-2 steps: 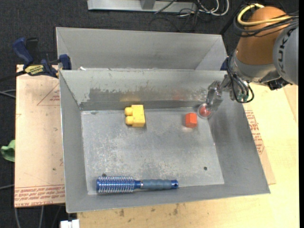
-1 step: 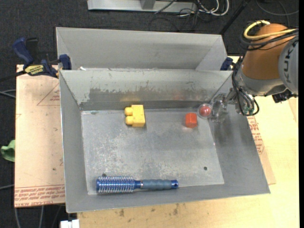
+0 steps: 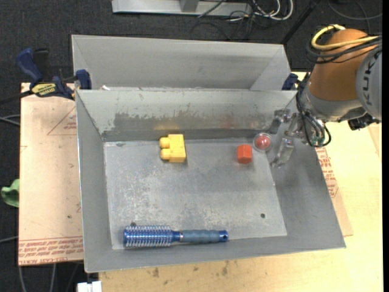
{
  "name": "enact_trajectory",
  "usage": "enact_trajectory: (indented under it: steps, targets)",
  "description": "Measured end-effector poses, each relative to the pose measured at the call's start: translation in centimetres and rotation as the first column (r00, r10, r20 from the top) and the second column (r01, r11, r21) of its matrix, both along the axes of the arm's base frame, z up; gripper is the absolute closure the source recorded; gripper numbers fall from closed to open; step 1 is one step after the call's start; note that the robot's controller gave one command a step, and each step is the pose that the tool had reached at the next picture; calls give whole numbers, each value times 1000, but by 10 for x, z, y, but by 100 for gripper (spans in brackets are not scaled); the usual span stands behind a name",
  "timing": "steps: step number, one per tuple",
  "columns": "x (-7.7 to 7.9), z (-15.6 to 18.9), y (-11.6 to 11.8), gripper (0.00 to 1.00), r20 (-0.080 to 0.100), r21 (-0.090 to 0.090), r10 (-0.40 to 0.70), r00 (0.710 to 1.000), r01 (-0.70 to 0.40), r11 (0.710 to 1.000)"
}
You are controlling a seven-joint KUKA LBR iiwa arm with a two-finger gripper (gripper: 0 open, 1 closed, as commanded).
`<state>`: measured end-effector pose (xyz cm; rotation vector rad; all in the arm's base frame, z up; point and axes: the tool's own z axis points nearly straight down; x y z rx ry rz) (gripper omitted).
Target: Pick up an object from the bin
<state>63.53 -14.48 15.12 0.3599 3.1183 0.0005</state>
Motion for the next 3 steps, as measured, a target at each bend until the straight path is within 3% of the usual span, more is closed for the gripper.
enact_trajectory:
  steps: [1, 2, 3]
  targets:
    - [16, -82, 43, 0, -3, 3, 244, 970, -244, 970]
    - [17, -79, 42, 100, 1, 0, 243, 970, -243, 970]
    - [6, 59, 38, 100, 9, -5, 257, 966, -257, 966]
